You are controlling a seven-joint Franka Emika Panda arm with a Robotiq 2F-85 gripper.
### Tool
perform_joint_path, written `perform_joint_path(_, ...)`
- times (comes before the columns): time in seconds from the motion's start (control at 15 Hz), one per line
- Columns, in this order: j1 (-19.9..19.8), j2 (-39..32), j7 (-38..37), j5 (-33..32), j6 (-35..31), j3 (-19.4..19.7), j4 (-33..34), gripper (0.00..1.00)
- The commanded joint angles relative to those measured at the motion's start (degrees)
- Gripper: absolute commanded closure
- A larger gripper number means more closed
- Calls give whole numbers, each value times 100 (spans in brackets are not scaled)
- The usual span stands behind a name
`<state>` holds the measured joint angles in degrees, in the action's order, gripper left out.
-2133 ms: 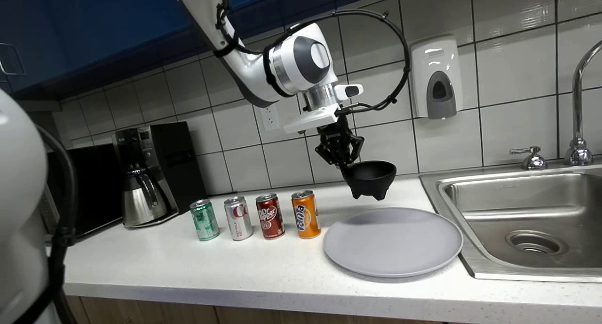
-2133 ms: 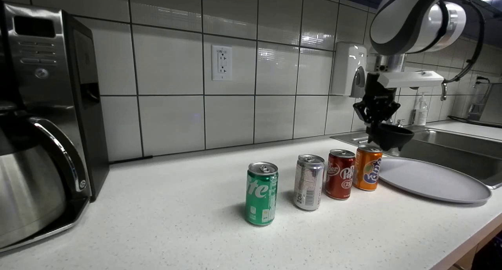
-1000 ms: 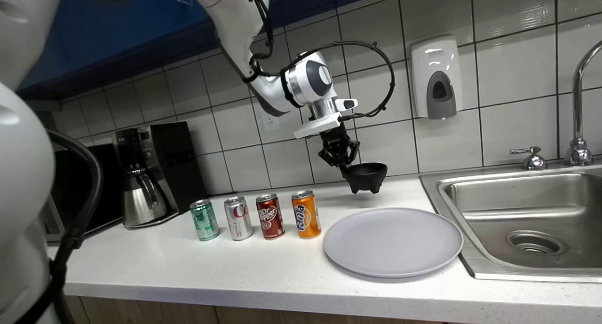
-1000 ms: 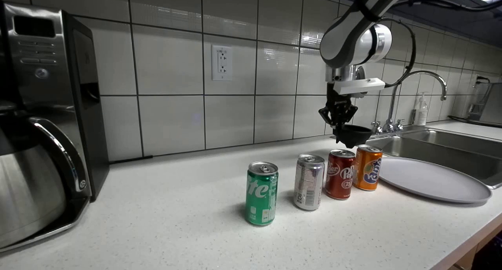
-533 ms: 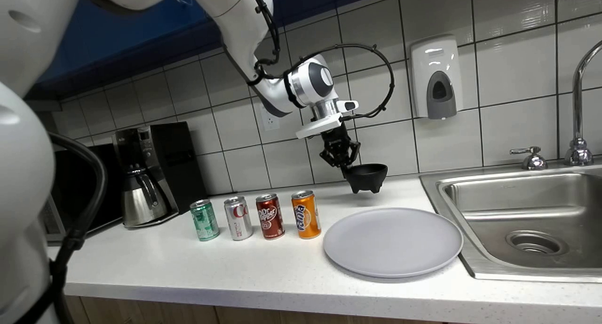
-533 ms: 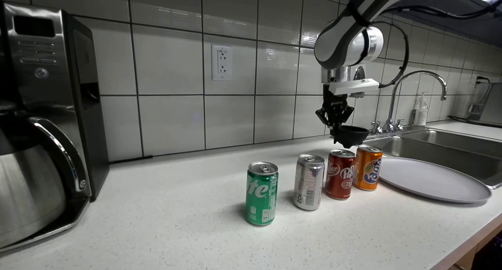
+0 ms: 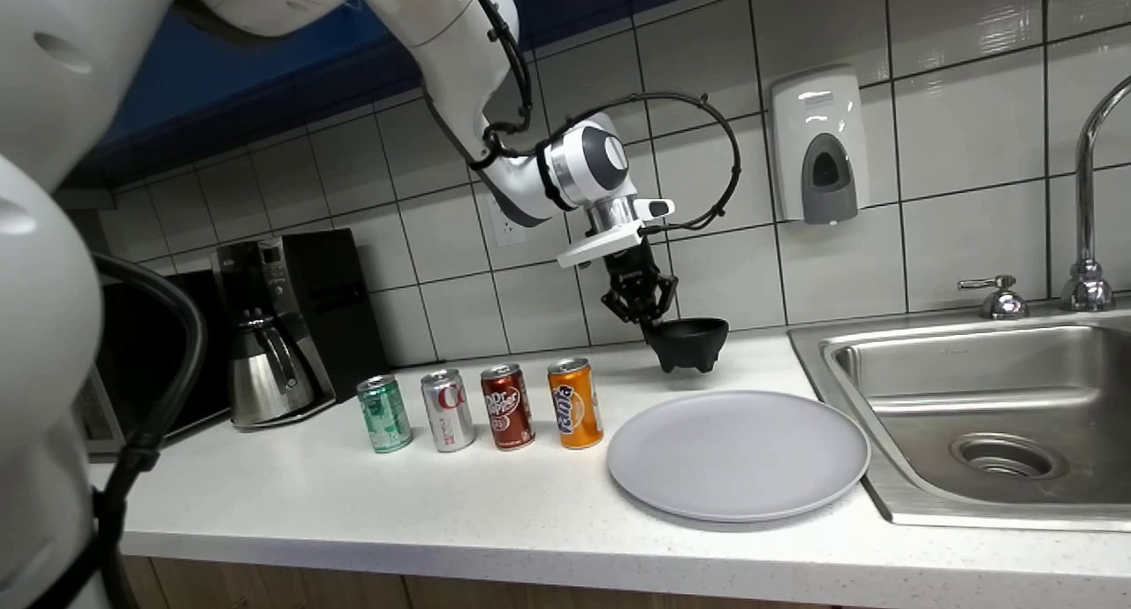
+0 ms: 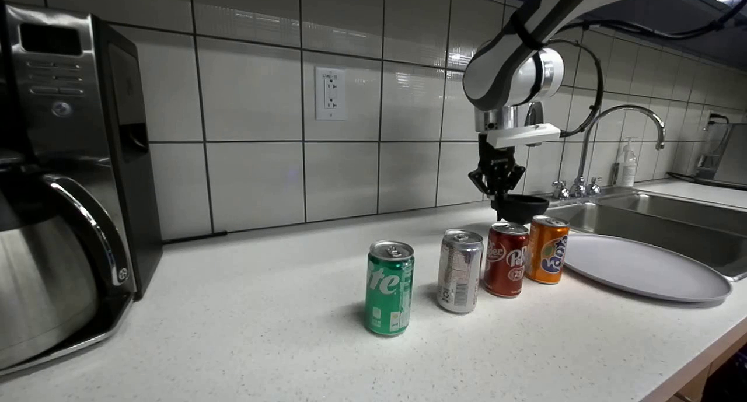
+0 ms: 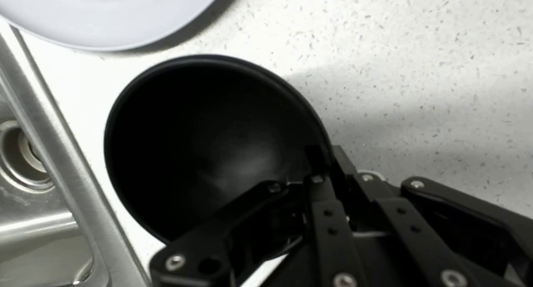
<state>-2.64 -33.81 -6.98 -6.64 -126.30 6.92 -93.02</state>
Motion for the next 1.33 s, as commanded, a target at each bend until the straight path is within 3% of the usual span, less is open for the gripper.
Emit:
perform_joint_path(0.0, -8, -228, 31, -6, 48, -36, 135, 98)
perform_joint_path(0.33, -68, -347, 111, 34, 62, -42, 198, 98)
perform_joint_path(0.4, -65, -335, 85, 44, 55, -42, 188, 70)
perform_joint_path(0.6, -62, -292, 77, 38, 7, -37, 142, 52)
perform_joint_path(0.93, -7, 55, 31, 16, -343, -40, -177, 14)
perform_joint_path(1.07, 26, 253, 14, 6, -514, -46, -376, 1)
perform_joint_path(1.27, 70, 673, 13, 9, -834, -81, -877, 0)
